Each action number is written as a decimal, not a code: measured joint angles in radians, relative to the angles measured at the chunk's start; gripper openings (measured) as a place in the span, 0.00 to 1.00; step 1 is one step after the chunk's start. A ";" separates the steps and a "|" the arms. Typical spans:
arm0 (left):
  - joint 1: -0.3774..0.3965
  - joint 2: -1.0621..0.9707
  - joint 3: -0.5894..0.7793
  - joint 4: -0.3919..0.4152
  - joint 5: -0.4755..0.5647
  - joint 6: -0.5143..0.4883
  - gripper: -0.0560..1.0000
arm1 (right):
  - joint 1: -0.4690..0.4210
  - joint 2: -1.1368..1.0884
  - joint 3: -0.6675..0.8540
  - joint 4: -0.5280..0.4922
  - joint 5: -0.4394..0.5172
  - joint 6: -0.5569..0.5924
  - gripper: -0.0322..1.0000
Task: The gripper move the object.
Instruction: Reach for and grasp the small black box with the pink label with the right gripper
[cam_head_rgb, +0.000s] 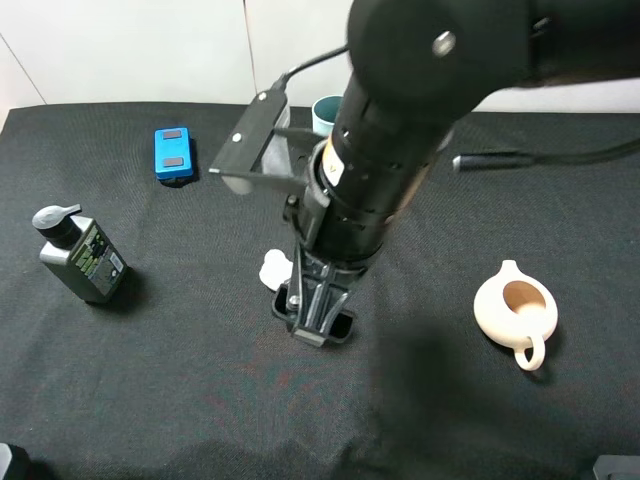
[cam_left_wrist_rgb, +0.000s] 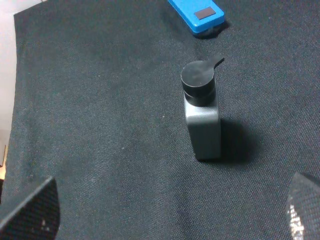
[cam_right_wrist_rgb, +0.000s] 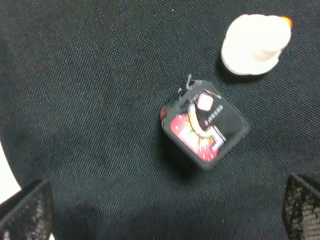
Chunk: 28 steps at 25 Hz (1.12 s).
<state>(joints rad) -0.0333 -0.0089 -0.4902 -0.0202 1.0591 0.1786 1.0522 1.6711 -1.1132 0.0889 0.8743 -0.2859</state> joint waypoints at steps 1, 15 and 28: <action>0.000 0.000 0.000 0.000 0.000 0.000 0.96 | 0.000 0.013 0.000 0.000 -0.009 0.000 0.70; 0.000 0.000 0.000 0.000 0.000 0.000 0.96 | 0.000 0.156 -0.001 -0.023 -0.126 0.000 0.70; 0.000 0.000 0.000 0.000 0.000 0.000 0.96 | 0.000 0.243 -0.001 -0.122 -0.162 -0.002 0.70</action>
<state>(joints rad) -0.0333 -0.0089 -0.4902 -0.0202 1.0591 0.1786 1.0522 1.9145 -1.1140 -0.0332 0.7125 -0.2884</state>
